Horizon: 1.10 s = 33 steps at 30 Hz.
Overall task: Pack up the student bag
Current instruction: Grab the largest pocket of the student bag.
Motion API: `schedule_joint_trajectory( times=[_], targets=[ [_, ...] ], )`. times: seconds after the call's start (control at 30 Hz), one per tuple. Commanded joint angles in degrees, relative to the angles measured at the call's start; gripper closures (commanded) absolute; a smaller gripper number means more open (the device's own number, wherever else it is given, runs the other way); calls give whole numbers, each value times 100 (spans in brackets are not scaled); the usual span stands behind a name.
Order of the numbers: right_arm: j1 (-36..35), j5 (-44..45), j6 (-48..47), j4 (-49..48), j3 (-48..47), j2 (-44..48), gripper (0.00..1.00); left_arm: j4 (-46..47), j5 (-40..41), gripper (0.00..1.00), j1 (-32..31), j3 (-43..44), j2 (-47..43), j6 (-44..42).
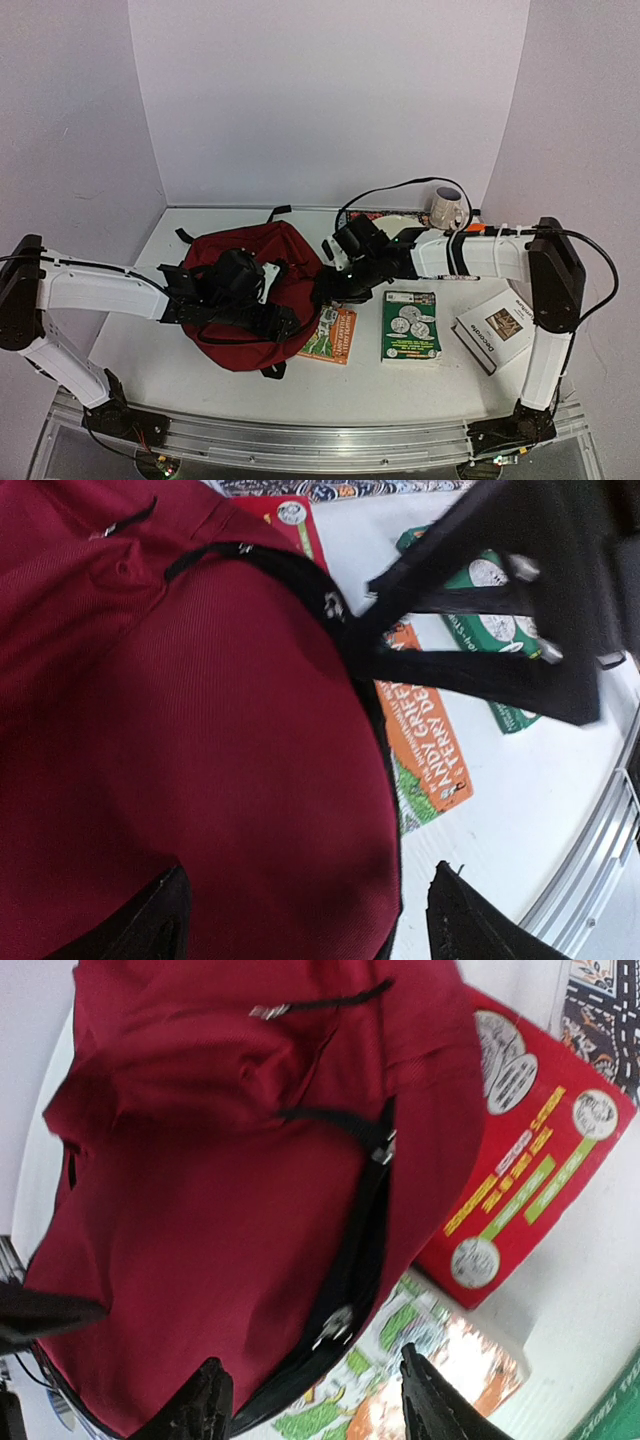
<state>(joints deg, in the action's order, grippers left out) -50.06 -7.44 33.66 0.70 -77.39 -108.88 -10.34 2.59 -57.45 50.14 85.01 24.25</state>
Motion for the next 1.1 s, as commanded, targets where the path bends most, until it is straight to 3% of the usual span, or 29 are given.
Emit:
schedule_joint_trajectory(
  times=[0.0,0.43,1.07],
  targets=[
    [-395,801,-172,1058,-394,130,42,70,9,12,-21,-328,-609,-10],
    [-703,1567,-346,1894,-1416,-597,46,-46,-22,8,-21,-609,-563,-121],
    [-712,2169,-322,2497,-1309,-706,80,-39,221,13,-75,-723,94,-31]
  ],
)
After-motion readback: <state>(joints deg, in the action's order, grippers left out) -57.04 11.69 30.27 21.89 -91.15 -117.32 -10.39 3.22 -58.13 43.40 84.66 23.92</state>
